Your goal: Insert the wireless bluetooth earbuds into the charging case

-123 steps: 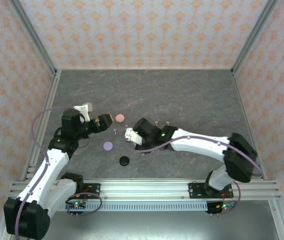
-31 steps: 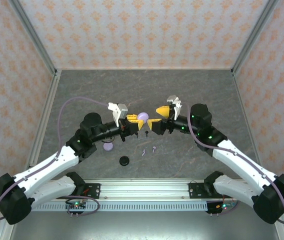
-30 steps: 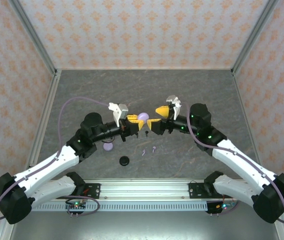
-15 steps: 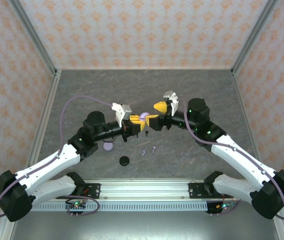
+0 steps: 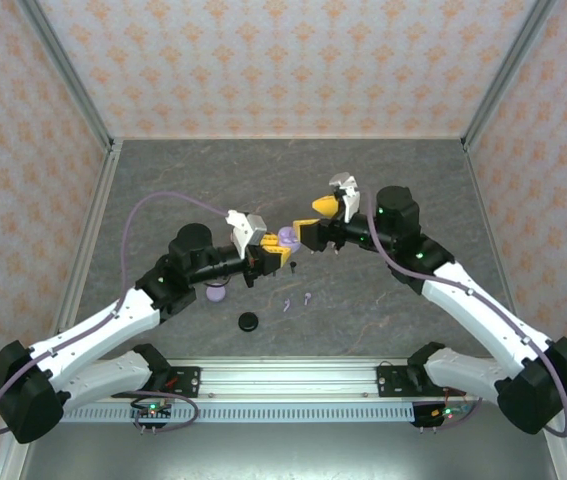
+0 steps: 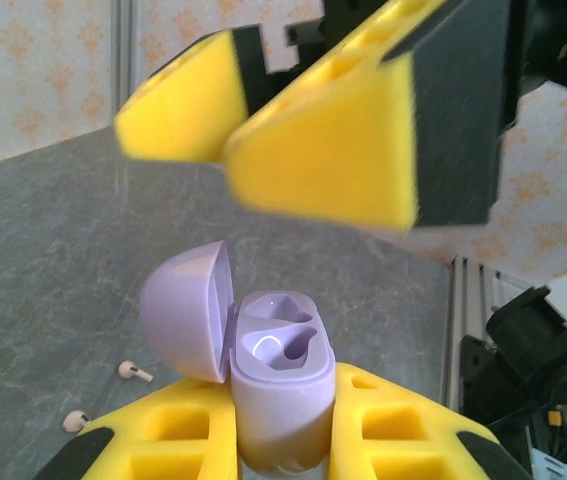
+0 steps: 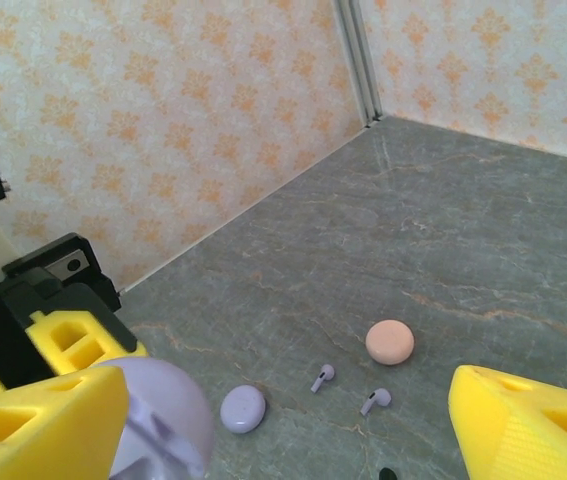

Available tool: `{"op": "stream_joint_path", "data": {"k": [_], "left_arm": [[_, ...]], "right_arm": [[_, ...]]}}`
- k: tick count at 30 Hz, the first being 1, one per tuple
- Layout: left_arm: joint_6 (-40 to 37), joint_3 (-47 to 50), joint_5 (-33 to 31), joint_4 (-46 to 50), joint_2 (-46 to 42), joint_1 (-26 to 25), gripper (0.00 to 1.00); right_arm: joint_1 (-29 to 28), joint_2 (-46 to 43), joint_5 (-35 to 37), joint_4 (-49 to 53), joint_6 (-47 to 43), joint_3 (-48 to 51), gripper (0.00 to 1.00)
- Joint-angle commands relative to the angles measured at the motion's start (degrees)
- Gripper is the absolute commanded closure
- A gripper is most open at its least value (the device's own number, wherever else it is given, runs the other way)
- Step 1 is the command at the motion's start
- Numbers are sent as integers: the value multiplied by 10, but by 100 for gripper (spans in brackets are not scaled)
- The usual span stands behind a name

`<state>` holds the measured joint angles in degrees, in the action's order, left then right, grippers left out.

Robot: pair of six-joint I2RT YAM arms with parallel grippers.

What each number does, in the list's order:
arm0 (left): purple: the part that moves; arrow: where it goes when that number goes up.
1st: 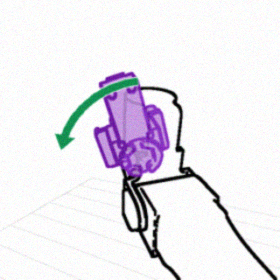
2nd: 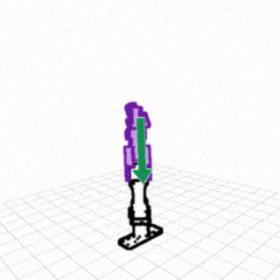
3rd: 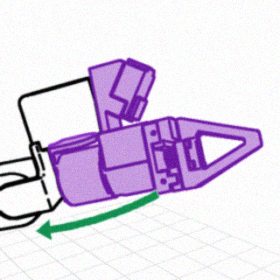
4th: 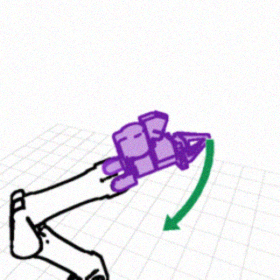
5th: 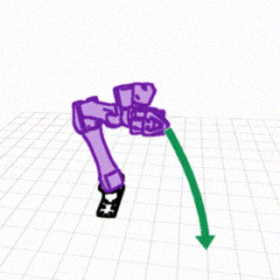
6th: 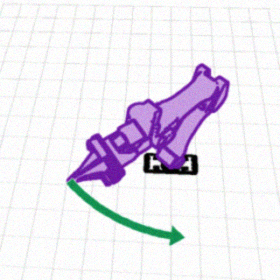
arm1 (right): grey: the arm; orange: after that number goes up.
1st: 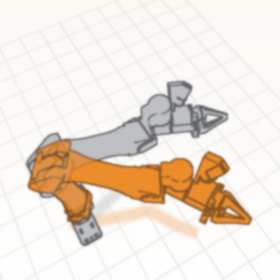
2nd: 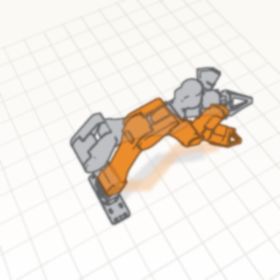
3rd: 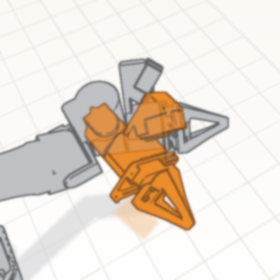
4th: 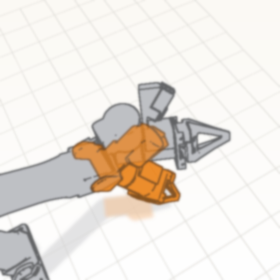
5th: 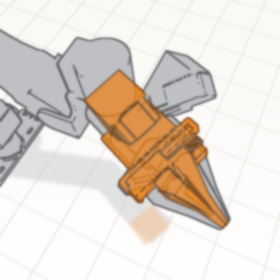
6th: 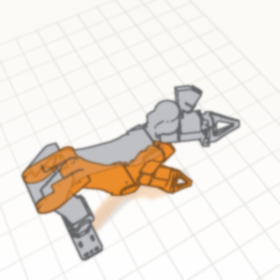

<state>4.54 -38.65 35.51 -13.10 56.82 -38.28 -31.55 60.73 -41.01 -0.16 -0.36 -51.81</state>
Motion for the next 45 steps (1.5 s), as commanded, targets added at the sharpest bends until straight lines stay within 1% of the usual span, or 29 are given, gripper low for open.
{"op": "stream_joint_path", "data": {"k": [1, 4, 8, 9, 10, 15, 21, 26, 30, 37, 45], "left_arm": [[-53, -4, -40, 34, -30, -4, 100], [-90, 35, -60, 19, -65, -4, 100], [-123, 80, -87, 14, -126, -4, 100], [-128, 88, -89, 16, -140, -4, 100], [-131, 95, -90, 16, -152, -4, 100], [-131, 116, -81, 22, -190, -4, 100], [-128, 121, -67, 22, -197, -4, 100], [-132, 122, -63, 19, -197, -4, 100], [-132, 121, -62, 21, -195, -4, 100], [-131, 124, -63, 19, -189, -4, 100], [-132, 121, -65, 25, -186, -4, 100]], "right_arm": [[9, -42, 31, 39, 33, -22, 16], [14, -51, 69, 95, 76, -18, 16], [14, -32, 127, 178, 143, -8, 28], [13, -20, 138, 205, 164, -5, 34], [12, -11, 144, 221, 174, -3, 36], [-41, 58, 222, 308, 208, -1, 47], [-102, 160, 248, 322, 252, -4, 49], [-134, 243, 269, 323, 268, -13, 52], [-154, 290, 279, 322, 275, -29, 53], [-163, 339, 285, 313, 279, -47, 58], [-165, 366, 282, 312, 278, -54, 61]]}}
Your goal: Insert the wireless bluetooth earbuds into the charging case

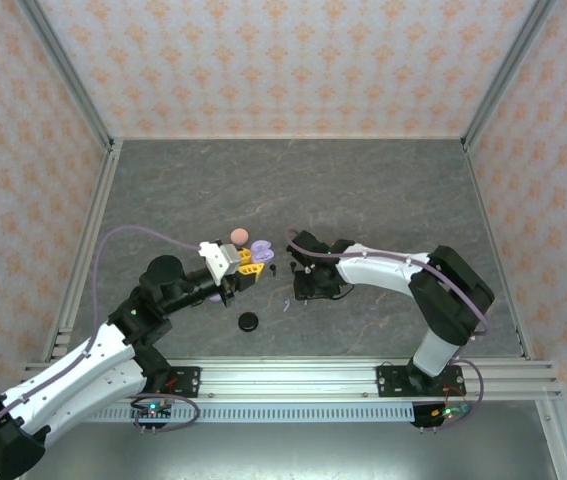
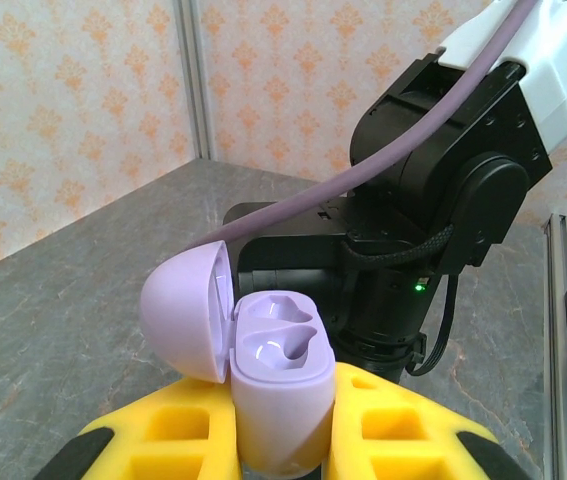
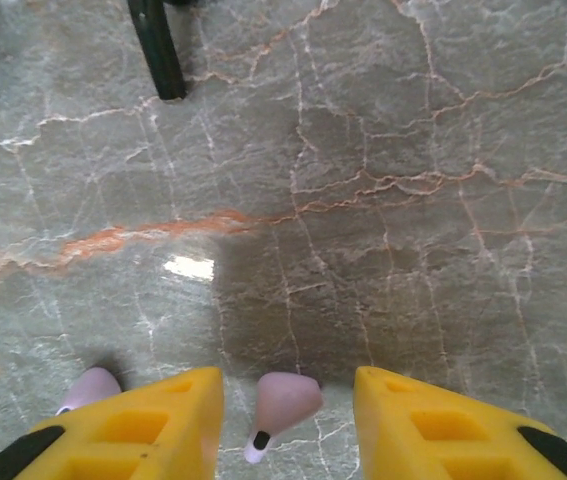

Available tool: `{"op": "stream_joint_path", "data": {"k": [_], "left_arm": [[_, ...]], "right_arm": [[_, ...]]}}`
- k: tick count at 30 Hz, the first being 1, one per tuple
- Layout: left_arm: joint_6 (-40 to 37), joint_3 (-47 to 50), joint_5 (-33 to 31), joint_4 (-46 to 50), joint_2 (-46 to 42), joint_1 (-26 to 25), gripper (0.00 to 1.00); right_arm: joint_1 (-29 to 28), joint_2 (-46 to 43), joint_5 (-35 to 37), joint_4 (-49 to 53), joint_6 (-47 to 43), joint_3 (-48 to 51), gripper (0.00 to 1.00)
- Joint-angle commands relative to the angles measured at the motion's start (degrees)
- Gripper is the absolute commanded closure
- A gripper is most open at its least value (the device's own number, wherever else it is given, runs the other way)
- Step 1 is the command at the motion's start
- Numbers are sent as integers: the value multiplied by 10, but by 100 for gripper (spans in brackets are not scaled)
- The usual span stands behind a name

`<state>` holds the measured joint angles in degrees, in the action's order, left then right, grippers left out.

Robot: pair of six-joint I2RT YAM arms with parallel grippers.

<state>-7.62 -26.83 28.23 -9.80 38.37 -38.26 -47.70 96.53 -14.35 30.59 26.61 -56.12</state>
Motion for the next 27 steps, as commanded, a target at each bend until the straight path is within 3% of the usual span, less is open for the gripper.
{"op": "stream_joint_path", "data": {"k": [1, 14, 19, 27], "left_arm": [[-11, 3, 8, -8, -1, -4, 100], [-13, 2, 2, -5, 1, -4, 100], [-14, 0, 1, -1, 1, -4, 100], [19, 16, -15, -57, 10, -4, 100]], "right_arm": [[-4, 9, 14, 4, 8, -12, 62], [-17, 31, 4, 11, 18, -8, 69], [-17, 31, 2, 5, 17, -11, 76], [-17, -81, 68, -8, -14, -8, 78]]}}
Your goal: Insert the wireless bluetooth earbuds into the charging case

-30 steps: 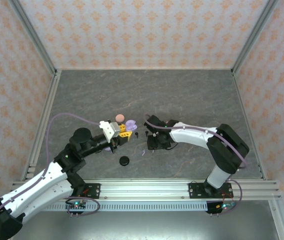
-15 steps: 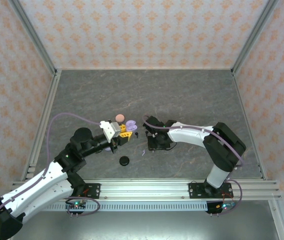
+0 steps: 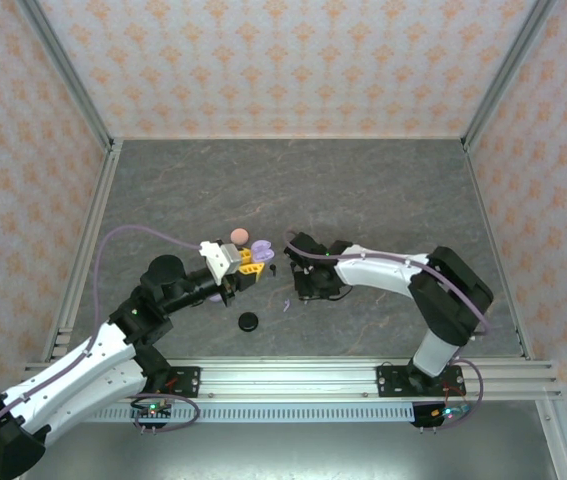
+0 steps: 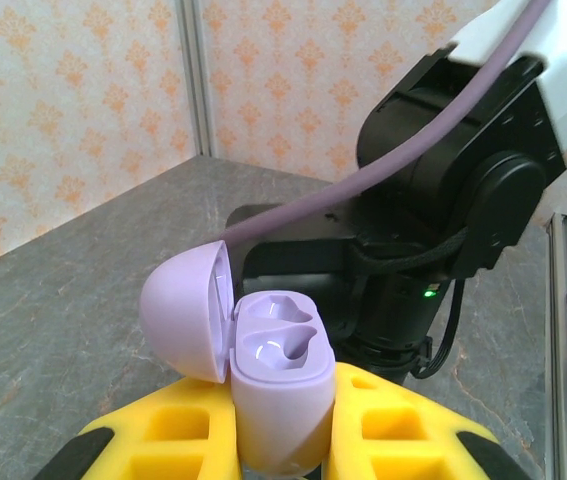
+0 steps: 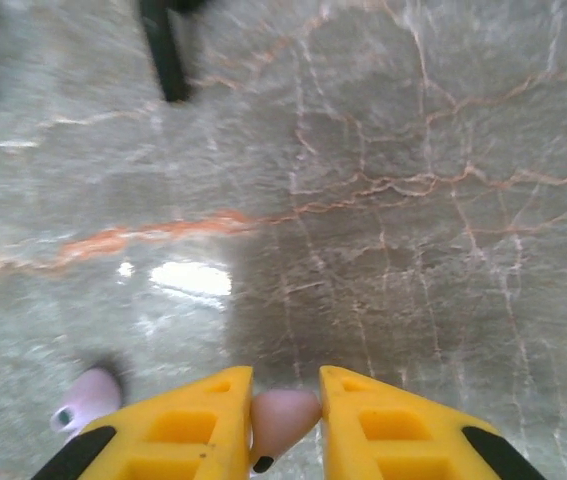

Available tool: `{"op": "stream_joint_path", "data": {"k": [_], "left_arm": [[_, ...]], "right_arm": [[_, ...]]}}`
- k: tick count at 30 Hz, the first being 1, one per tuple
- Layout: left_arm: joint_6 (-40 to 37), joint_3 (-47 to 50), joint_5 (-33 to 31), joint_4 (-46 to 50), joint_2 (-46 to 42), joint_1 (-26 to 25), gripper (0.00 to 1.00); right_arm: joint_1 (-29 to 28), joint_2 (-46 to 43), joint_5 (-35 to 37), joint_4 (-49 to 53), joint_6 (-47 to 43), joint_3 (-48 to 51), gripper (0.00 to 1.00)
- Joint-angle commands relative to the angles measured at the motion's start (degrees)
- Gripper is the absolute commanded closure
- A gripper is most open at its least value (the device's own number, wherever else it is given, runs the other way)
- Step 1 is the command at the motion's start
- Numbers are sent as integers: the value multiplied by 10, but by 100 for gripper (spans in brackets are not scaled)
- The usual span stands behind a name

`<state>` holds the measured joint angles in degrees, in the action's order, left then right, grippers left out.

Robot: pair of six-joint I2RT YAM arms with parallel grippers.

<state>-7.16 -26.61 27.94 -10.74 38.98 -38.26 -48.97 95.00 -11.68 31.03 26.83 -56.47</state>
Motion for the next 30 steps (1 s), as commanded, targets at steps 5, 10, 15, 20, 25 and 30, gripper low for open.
{"op": "stream_joint_path", "data": {"k": [5, 10, 15, 20, 25, 30], "left_arm": [[29, 13, -13, -86, 31, -4, 100], [29, -5, -2, -105, 73, -4, 100], [29, -28, 12, -111, 121, -5, 100], [28, -46, 19, -115, 158, -6, 100], [25, -53, 19, -111, 172, -6, 100], [28, -52, 18, -109, 174, -8, 100]], "right_arm": [[-4, -171, 69, -15, -44, -17, 77], [-4, -247, 64, 6, -71, -59, 77], [-4, -280, 49, 23, -88, -104, 78], [-5, -284, 33, 29, -98, -135, 78], [-6, -275, 23, 14, -93, -138, 78], [-12, -255, 20, -8, -87, -136, 78]]}}
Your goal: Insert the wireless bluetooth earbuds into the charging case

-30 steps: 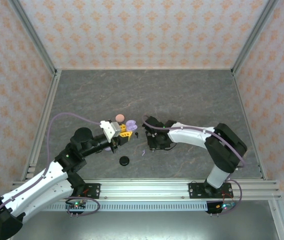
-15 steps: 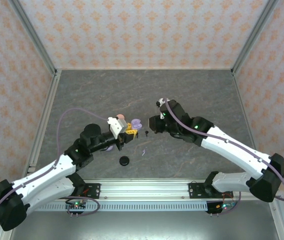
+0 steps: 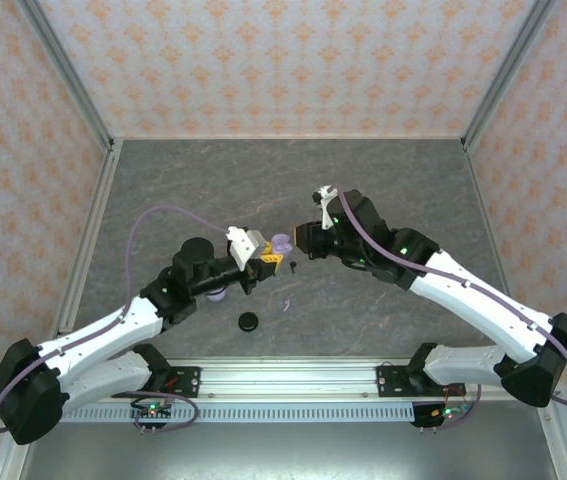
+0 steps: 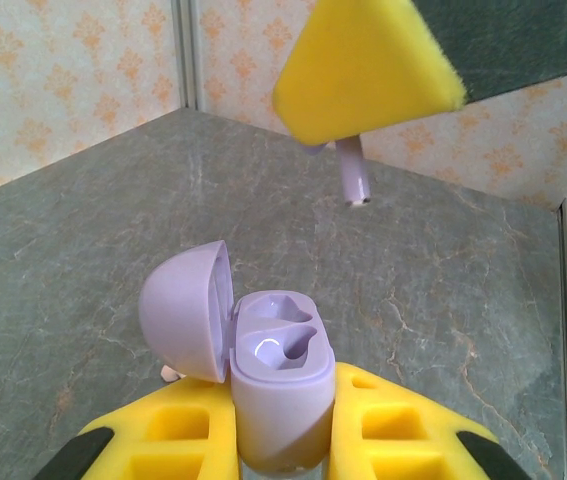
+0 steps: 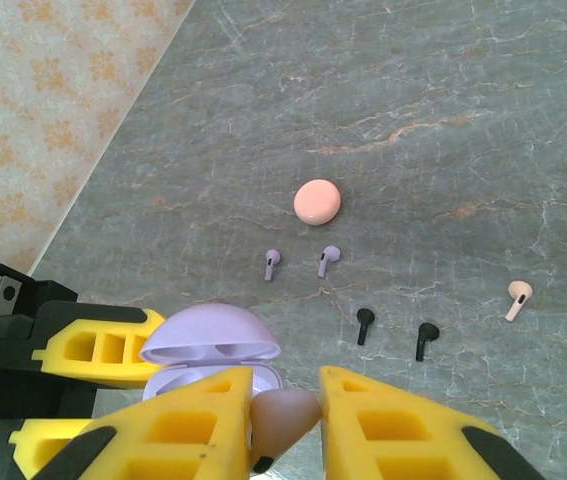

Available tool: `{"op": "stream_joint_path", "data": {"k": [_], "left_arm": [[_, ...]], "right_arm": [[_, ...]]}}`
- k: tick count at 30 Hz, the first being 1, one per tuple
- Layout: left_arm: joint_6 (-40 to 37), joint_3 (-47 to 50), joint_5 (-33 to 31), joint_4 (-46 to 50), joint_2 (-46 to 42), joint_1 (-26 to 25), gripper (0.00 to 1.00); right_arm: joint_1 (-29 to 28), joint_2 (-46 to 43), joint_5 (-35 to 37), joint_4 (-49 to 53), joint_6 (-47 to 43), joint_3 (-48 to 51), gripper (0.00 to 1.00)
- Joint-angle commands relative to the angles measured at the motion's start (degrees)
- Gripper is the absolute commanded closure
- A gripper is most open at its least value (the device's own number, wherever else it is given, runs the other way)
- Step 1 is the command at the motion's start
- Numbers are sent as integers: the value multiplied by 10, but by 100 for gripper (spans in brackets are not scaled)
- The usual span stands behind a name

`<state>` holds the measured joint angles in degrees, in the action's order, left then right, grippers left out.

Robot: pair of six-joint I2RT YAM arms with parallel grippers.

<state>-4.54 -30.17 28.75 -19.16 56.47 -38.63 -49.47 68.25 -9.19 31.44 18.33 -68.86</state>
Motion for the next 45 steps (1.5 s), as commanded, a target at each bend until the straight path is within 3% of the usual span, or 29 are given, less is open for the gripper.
{"op": "stream_joint_path", "data": {"k": [1, 26, 45], "left_arm": [[1, -16, 9, -25, 0, -4, 100], [12, -15, 6, -37, 8, -5, 100], [24, -11, -11, -52, 10, -5, 100]], "right_arm": [[-9, 15, -3, -14, -2, -14, 78], [-26, 57, 14, -29, -10, -17, 78], [-31, 62, -24, -20, 2, 0, 74]]}}
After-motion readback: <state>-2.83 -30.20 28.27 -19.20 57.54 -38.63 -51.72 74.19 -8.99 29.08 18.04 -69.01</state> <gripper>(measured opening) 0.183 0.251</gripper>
